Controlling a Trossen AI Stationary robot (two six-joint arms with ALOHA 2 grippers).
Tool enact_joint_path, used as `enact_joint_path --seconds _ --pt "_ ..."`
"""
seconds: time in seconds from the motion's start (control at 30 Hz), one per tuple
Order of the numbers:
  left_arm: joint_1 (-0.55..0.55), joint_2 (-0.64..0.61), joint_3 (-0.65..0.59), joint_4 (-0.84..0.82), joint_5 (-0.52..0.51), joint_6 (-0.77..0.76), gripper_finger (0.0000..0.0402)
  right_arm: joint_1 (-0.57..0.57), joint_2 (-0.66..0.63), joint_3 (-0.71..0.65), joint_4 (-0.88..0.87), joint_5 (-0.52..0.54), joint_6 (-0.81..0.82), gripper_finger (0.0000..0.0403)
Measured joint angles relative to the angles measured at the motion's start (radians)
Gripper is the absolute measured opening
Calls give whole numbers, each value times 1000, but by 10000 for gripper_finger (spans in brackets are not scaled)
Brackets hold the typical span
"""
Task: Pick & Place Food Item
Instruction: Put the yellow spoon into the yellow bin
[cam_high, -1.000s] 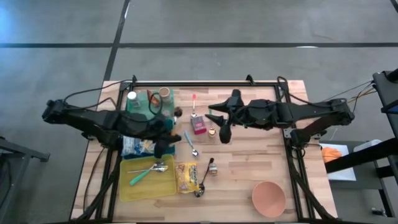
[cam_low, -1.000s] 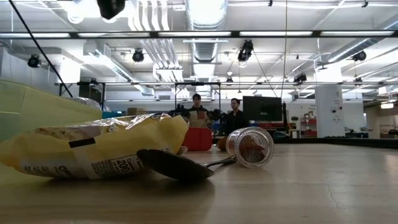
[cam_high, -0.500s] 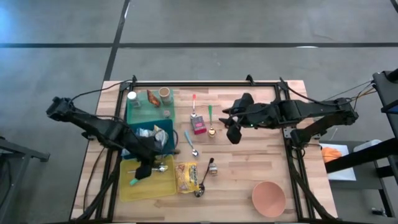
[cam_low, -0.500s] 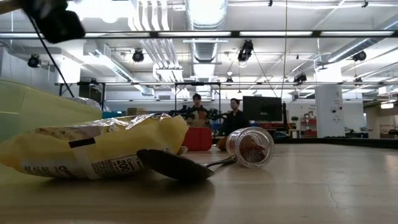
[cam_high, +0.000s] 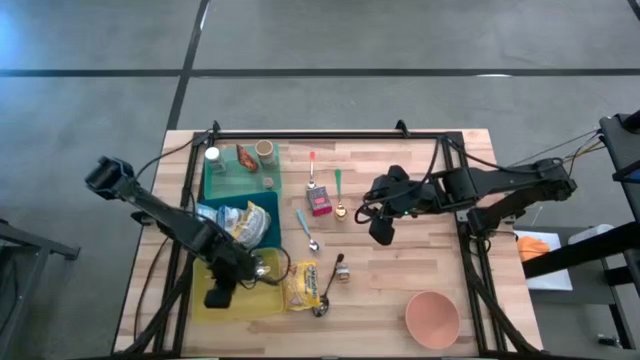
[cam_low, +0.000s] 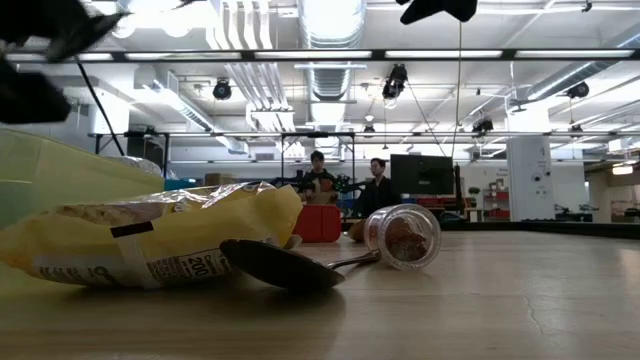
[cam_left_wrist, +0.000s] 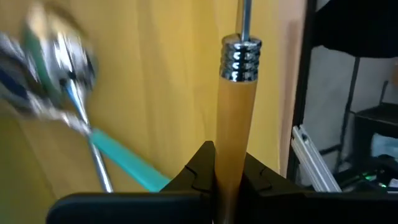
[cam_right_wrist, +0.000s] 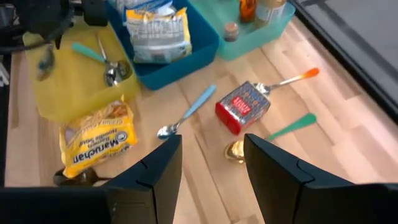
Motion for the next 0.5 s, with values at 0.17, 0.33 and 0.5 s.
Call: enact_joint_path --seconds 0.17,0.33,0.5 --pt "-1 47 -70 -2 89 -117 22 1 -2 -19 16 -26 26 171" --pt "-1 31 -175 52 127 -212 22 15 -2 -20 24 -27 27 171" --pt "0 13 -242 158 121 -309 22 22 -2 -21 40 -25 27 171"
